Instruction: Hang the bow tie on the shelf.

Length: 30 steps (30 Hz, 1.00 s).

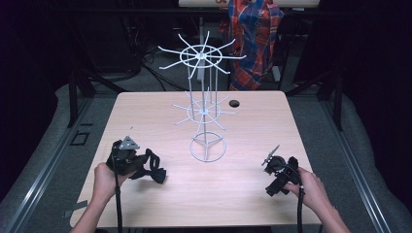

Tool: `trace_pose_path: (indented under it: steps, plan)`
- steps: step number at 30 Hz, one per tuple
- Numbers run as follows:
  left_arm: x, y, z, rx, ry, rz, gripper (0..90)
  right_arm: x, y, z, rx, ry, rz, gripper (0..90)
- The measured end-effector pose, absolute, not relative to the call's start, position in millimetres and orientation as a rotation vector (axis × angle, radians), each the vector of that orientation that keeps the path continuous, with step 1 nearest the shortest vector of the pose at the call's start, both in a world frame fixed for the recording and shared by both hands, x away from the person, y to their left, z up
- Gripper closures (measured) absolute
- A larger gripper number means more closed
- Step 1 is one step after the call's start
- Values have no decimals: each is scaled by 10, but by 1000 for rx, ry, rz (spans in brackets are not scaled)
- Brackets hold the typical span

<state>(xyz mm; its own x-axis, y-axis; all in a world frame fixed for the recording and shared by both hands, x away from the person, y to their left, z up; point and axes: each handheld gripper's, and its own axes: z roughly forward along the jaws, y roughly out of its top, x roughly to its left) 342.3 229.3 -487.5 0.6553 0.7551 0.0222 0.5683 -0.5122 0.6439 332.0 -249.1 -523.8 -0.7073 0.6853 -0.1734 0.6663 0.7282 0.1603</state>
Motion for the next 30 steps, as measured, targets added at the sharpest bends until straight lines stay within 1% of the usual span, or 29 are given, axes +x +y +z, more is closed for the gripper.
trace_pose_path:
  steps: [7, 17, 30]
  plan:
    - [3445, 2285, -4820, 2242, 1015, 431, 874, 3321, -2494, -5238, 1077, 2710, 129, 32]
    - [3494, 2291, -4698, 2159, 1012, 477, 875, 3325, -2491, -5238, 1076, 2706, 120, 33]
    - [3544, 2243, -4610, 2118, 999, 480, 874, 3318, -2477, -5212, 1075, 2694, 142, 33]
